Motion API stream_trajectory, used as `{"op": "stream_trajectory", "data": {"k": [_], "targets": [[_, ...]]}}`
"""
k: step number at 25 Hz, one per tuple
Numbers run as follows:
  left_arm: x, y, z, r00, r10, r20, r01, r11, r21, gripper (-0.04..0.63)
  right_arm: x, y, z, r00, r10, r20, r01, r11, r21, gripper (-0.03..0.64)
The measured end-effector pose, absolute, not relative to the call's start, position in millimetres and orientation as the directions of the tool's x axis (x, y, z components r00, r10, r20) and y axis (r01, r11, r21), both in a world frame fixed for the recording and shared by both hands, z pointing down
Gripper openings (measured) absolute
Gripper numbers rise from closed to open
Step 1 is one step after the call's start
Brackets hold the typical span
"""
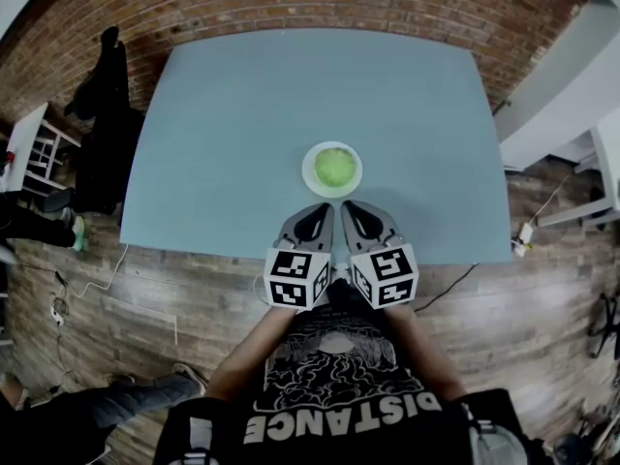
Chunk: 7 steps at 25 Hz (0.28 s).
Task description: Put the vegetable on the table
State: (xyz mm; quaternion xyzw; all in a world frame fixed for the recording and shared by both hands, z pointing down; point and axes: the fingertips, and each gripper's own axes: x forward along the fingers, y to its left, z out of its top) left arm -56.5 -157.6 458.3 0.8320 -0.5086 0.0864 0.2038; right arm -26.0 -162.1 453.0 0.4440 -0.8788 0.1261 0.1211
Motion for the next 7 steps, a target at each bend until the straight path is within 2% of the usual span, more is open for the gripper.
{"op": "stream_trajectory", "data": {"k": [7], "targets": [[-59.3,-159.6,457.9,0.463,-0.814,0.351,-0.883,-0.393,0.256,0.002,-27.7,-164.6,451.6,-0.577,-0.752,0.320,-0.810,0.575,-0.110,0.009]]}}
